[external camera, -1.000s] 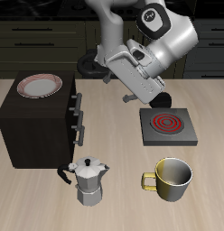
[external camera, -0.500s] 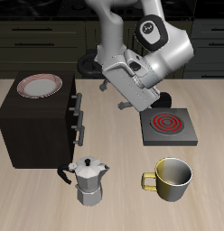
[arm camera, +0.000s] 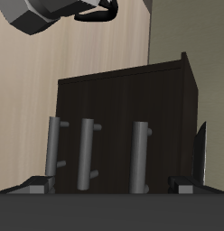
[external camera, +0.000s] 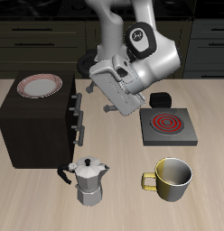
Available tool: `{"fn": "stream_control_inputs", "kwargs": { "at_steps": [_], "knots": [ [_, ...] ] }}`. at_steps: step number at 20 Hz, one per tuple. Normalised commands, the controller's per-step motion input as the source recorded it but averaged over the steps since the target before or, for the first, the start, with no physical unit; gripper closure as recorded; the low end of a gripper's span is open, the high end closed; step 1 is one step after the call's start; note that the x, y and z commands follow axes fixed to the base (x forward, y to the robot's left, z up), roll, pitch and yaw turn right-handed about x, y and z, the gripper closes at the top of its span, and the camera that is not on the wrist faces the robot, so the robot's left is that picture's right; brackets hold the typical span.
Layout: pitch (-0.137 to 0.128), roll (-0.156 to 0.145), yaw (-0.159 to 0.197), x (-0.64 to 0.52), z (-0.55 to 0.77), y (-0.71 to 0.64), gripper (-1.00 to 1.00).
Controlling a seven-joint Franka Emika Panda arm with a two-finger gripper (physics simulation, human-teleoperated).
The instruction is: Open the top drawer of the wooden cabinet
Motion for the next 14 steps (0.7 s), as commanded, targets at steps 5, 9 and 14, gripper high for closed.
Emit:
{"fn": "stream_control_inputs", "kwargs": {
  "at_steps": [5,9,14],
  "knots": [
    [0.006,-0.048,-0.003,-0.03,-0.02,-0.27,-1.00],
    [0.011,-0.060,-0.010,0.01,-0.03,-0.38,-1.00],
    [0.041,-0.031,-0.007,-0.02,-0.13,-0.23,-1.00]
  ]
}}
